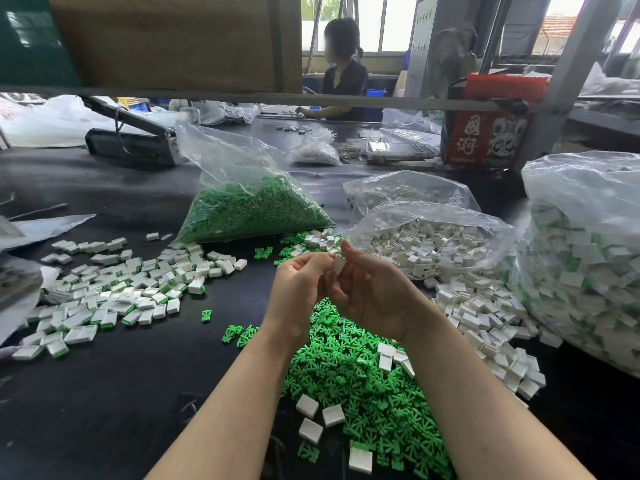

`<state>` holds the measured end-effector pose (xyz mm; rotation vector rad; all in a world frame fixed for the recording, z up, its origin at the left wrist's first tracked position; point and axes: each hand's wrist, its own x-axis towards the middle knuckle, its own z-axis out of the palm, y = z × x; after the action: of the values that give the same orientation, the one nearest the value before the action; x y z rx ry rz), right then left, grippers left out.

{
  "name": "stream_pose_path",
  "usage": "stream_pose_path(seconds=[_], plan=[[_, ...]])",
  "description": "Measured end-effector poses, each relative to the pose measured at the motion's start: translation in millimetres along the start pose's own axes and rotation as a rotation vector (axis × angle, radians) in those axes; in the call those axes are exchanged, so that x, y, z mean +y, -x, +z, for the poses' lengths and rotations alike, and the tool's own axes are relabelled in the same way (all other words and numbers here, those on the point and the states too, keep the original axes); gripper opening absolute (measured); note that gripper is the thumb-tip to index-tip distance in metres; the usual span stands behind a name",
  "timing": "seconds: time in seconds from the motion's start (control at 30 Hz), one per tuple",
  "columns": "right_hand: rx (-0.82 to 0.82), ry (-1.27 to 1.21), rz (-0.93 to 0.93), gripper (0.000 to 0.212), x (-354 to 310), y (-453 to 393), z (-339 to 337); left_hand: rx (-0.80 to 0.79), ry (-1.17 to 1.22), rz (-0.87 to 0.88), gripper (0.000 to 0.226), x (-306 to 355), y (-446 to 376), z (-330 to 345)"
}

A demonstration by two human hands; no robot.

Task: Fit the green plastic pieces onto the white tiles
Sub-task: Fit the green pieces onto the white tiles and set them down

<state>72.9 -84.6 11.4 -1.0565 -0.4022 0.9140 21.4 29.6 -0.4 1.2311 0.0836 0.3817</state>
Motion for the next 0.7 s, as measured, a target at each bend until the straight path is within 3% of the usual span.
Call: stream_pose_path(seconds=[0.6,0.7], plan=[[0.036,0.177,0.029,0.037,1.2,0.6,1.4,0.063,-0.093,0.011,0.016,0.8,3.1,2.7],[0.033,0.162,0.031,0.036,1.7,1.1,1.2,0.067,-0.067,0.005,0.025,0.5,3.0,2.9]])
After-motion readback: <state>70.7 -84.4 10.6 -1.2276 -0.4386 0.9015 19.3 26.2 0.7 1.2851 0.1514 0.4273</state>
